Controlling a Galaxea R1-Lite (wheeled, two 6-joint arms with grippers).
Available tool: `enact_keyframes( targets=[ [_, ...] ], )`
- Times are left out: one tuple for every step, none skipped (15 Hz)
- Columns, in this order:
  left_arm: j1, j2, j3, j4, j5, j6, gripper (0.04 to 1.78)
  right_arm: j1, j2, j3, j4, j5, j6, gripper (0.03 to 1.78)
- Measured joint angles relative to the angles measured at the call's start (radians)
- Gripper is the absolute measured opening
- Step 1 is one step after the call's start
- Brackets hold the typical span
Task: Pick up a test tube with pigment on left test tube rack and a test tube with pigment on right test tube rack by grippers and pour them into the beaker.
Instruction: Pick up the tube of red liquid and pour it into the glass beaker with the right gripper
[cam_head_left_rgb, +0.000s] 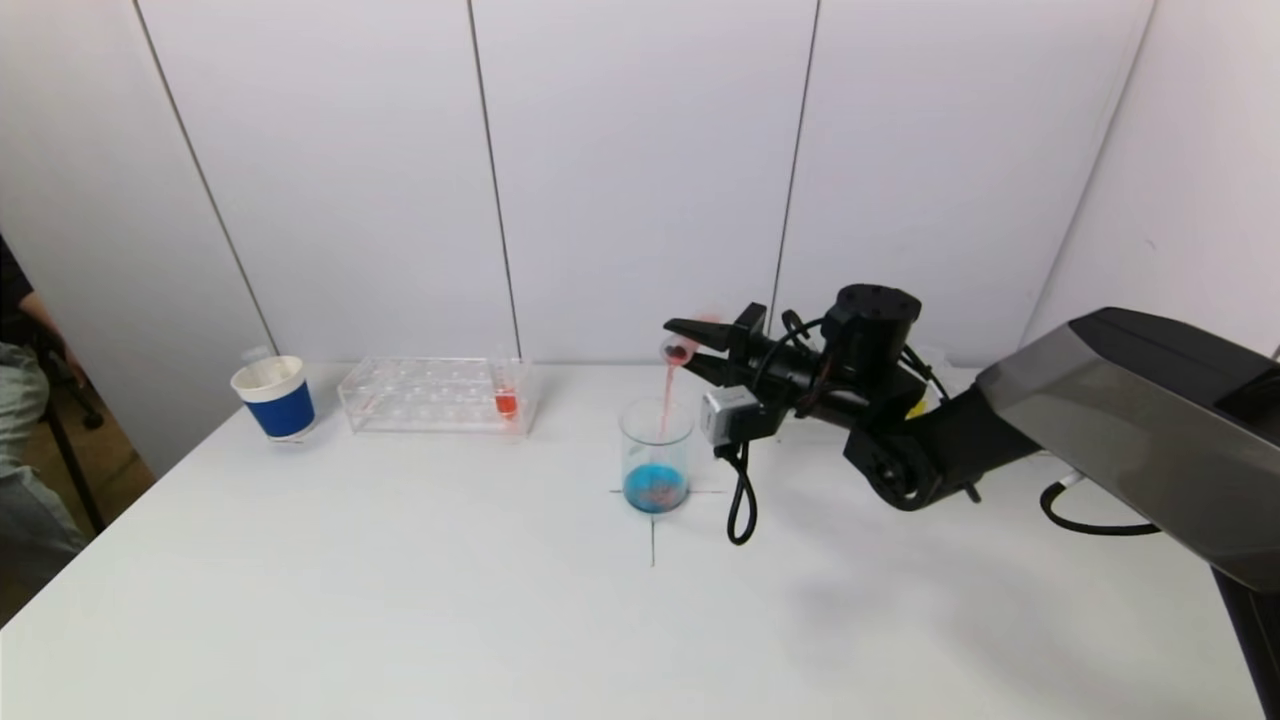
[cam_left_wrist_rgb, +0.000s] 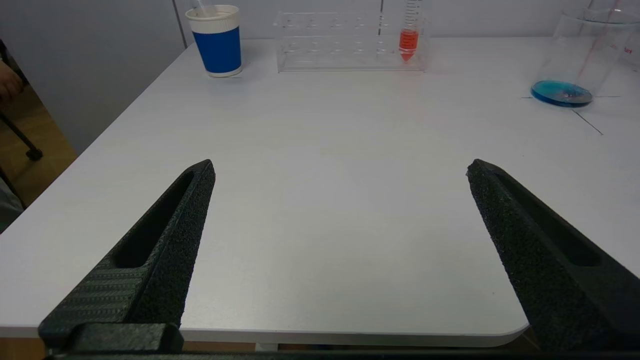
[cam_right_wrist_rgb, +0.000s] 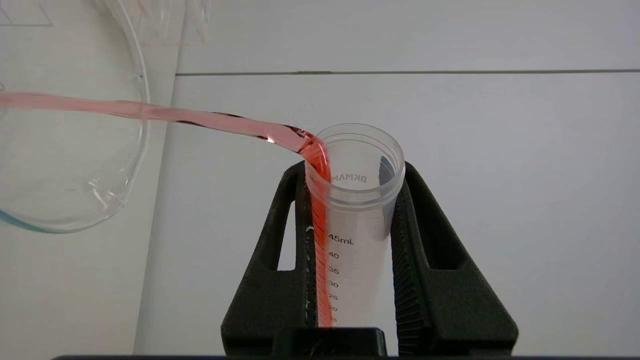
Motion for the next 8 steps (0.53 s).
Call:
enact_keyframes(
  targets=[
    [0.0, 0.0, 0.0, 0.0, 0.0, 0.0, 1.76, 0.004, -0.002, 0.0, -0.001, 0.002, -0.001, 0.48],
    [0.0, 0.0, 0.0, 0.0, 0.0, 0.0, 1.76, 0.007, -0.003, 0.0, -0.002, 0.004, -0.001, 0.48],
    [0.0, 0.0, 0.0, 0.0, 0.0, 0.0, 1.76, 0.009, -0.004, 0.0, -0.003, 0.004, -0.002, 0.48],
    [0.0, 0.0, 0.0, 0.0, 0.0, 0.0, 1.76, 0.011, -0.006, 0.001, -0.003, 0.004, -0.005, 0.48],
    [0.0, 0.0, 0.0, 0.0, 0.0, 0.0, 1.76, 0.012, -0.009, 0.001, -0.002, 0.004, -0.011, 0.48],
    [0.0, 0.0, 0.0, 0.0, 0.0, 0.0, 1.76, 0.013, -0.011, 0.001, 0.001, 0.004, -0.022, 0.48],
    [0.0, 0.0, 0.0, 0.0, 0.0, 0.0, 1.76, 0.014, -0.014, 0.001, 0.003, 0.004, -0.029, 0.48],
    [0.0, 0.0, 0.0, 0.0, 0.0, 0.0, 1.76, 0.015, -0.016, 0.0, 0.004, 0.004, -0.034, 0.48]
  ],
)
